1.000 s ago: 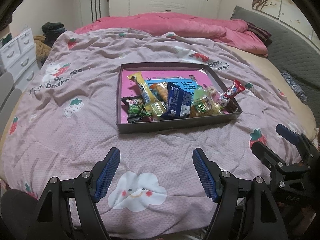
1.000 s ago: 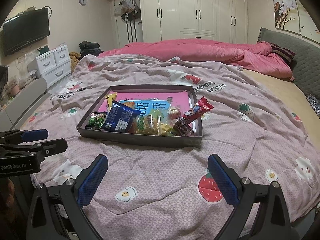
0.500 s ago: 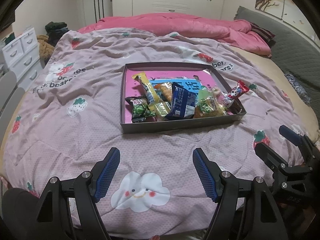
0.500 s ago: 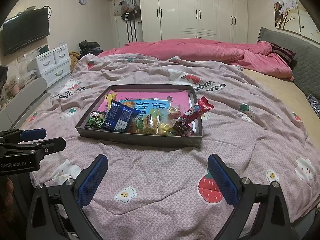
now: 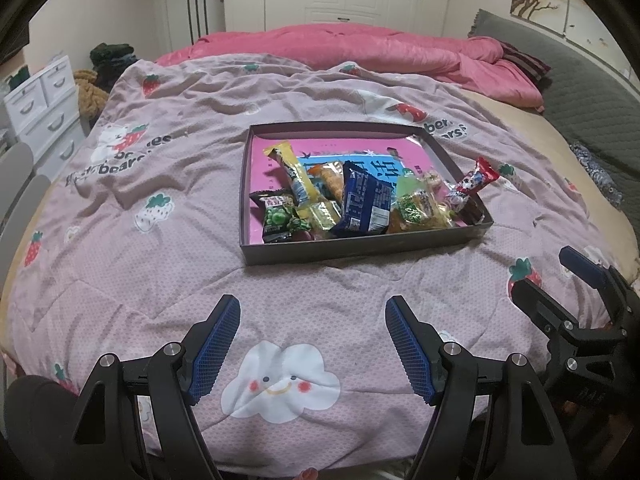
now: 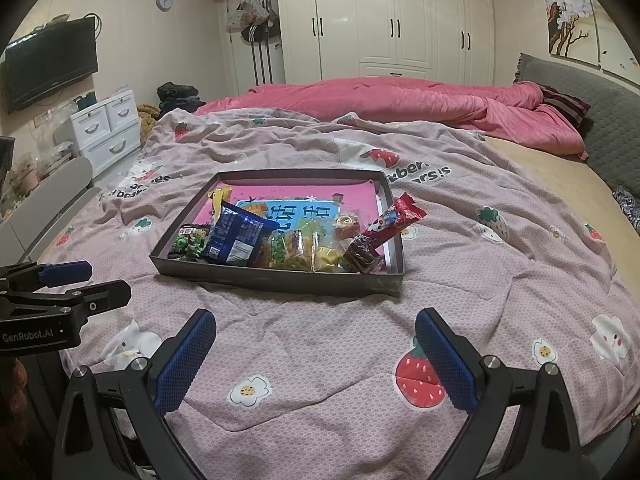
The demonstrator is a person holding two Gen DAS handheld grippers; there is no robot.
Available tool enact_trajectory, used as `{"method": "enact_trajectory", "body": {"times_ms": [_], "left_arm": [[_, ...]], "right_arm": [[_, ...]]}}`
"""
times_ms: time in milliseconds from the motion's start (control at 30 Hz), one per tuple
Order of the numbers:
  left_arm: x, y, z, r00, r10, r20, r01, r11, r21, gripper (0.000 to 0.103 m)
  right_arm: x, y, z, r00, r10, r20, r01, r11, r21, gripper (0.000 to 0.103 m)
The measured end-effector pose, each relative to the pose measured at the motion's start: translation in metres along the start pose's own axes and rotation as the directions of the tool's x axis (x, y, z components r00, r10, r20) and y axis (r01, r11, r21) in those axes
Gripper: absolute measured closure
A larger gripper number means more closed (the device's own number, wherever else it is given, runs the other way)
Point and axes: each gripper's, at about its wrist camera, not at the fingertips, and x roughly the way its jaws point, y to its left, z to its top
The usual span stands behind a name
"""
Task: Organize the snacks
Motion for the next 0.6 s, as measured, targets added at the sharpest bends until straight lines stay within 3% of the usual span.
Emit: {"method": "enact_trajectory", "body": {"times_ms": [600], "left_arm": [[0.017,-0.003,0.005,1.0,0.021,0.008,-0.021,1.0,0.004,0.024]], "right_arm": [[0.02,-0.011,0.005,1.0,-0.004,-0.023,0.004,1.0,0.017,0.002]]}}
